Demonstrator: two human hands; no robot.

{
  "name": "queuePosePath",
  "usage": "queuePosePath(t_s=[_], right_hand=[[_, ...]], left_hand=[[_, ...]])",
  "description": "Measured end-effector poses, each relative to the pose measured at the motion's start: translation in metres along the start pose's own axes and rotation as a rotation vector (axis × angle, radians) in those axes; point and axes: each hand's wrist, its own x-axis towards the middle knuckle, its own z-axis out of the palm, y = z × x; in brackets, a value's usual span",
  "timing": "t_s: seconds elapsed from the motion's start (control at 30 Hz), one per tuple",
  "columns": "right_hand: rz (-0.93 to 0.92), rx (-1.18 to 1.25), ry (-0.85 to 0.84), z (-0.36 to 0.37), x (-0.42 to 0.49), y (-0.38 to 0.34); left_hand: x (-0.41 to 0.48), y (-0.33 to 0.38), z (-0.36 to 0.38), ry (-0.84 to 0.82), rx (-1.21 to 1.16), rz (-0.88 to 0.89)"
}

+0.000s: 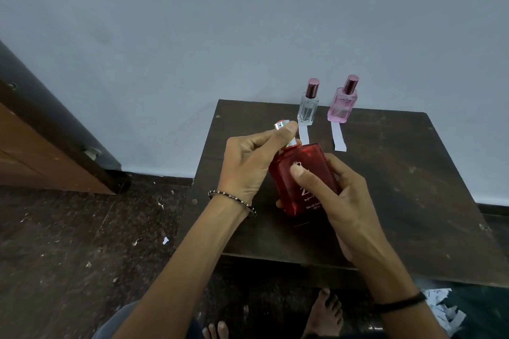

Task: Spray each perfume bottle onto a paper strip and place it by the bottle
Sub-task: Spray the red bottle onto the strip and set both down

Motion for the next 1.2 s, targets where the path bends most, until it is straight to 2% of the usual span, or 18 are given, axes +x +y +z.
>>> queuePosePath(t_s=[0.2, 0.3, 0.4, 0.5, 0.73, 0.97, 1.07, 1.2], right_hand=[[0.111, 0.076, -0.055, 0.0, 0.001, -0.001], [0.159, 0.154, -0.125, -0.001, -0.001, -0.003], [0.165, 0.101, -0.118, 0.001, -0.004, -0.002], [0.161, 0.082, -0.107, 0.004, -0.004, -0.001], [0.268, 0.391, -0.186, -0.004, -0.001, 0.002], [0.209, 0.479, -0.3, -0.009, 0.0, 0.004], [0.242, 0.559, -0.367, -0.006, 0.0, 0.005], [0.237, 0.481, -0.288, -0.007, 0.001, 0.008]], left_hand=[[-0.001, 0.002, 0.001, 0.01, -0.002, -0.022], [0.001, 0.009, -0.004, 0.025, -0.099, -0.043], [0.004, 0.015, -0.011, 0.105, -0.178, -0.068], [0.003, 0.013, -0.009, 0.116, -0.217, -0.116], [0.008, 0.011, -0.018, 0.151, -0.235, -0.143], [0.008, 0.01, -0.015, 0.121, -0.204, -0.181], [0.008, 0.007, -0.012, 0.106, -0.167, -0.201], [0.008, 0.007, -0.011, 0.101, -0.17, -0.207]])
